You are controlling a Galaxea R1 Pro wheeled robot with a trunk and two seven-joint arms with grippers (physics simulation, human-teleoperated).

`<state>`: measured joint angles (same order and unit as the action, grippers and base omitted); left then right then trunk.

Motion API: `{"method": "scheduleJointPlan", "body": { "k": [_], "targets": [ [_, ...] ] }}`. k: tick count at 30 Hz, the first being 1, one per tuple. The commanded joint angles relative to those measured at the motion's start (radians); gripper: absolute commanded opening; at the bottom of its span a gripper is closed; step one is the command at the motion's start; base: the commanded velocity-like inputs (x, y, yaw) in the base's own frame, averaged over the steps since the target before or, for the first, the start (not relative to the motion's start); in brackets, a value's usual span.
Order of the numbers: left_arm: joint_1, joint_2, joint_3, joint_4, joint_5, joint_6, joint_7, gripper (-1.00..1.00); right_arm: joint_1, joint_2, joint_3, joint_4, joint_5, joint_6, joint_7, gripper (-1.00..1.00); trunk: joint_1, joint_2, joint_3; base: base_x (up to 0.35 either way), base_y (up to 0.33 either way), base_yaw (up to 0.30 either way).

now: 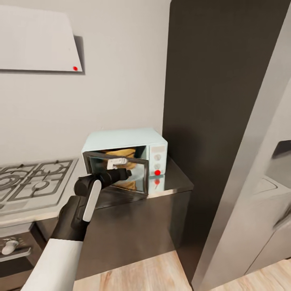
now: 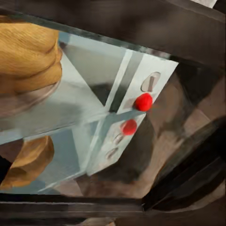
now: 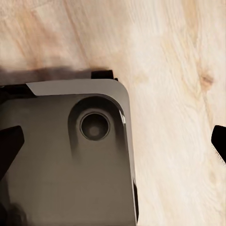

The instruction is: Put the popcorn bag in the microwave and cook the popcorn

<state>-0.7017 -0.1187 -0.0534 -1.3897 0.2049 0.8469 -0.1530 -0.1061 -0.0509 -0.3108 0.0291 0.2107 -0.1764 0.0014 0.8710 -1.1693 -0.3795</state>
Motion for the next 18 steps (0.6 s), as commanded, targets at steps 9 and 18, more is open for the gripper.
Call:
{"method": "scheduleJointPlan", "body": {
  "k": [9,18],
  "targets": [
    [-0.001,-0.039,-0.068,0.01,-0.001,-0.001,0.077,1.0,-0.001,-0.003,-0.007,0.003,0.013,-0.003,0.0,1.0,0.001,-0.001,-0.001,0.202,0.0,0.0],
    [-0.001,-0.039,-0.069,0.011,-0.001,-0.024,0.078,1.0,-0.001,-0.003,-0.005,0.003,0.013,-0.002,0.0,1.0,0.001,-0.001,-0.001,0.099,0.0,0.0]
  ]
}}
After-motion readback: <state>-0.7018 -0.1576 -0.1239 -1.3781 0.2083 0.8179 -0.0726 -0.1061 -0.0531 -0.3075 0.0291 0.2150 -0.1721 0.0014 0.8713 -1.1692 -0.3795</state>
